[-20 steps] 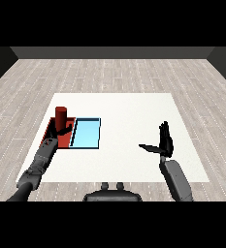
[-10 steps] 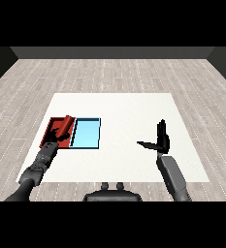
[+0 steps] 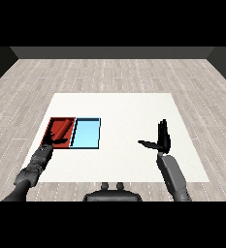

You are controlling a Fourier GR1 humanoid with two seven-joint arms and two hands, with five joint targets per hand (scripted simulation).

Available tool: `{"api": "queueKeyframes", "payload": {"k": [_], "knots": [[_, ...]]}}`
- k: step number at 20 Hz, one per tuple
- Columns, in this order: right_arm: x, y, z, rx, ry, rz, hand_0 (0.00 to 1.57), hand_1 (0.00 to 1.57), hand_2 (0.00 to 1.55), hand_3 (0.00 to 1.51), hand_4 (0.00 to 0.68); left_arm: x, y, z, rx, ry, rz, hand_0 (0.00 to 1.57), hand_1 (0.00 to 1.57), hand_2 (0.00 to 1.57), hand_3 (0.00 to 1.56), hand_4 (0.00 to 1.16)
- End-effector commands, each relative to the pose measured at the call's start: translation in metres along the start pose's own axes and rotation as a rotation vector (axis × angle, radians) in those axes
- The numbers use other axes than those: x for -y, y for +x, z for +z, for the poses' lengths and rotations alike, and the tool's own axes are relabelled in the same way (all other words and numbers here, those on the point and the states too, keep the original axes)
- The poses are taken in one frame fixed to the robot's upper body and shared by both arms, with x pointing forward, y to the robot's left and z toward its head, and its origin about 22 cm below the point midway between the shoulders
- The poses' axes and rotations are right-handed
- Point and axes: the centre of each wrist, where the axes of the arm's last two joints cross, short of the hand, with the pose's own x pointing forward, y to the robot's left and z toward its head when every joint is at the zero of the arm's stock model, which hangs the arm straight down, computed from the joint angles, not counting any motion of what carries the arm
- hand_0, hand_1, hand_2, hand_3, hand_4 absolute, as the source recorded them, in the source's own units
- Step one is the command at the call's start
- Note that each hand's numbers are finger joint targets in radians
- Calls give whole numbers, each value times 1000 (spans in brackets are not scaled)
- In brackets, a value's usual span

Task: Pick the red can and put it in the red box

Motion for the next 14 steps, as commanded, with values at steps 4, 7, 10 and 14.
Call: {"api": "queueKeyframes", "payload": {"k": [4, 7, 10, 14], "knots": [[3, 5, -6, 7, -5, -49, 0, 0, 0, 0, 0, -1, 24, -2, 110, 72, 45, 0, 0, 0, 0, 0], [8, 2, 5, 19, 22, -47, 0, 0, 0, 0, 0, -9, 32, -3, 280, 20, 206, 0, 0, 0, 0, 0], [6, 16, 2, 39, 52, -49, 0, 0, 0, 0, 0, -29, 40, -8, 440, 43, 281, 1396, 1396, 1288, 0, 0], [-7, 14, 1, 66, 115, -69, 0, 0, 0, 0, 0, -29, 57, -3, 627, -87, 395, 1107, 1107, 1166, 0, 0]]}}
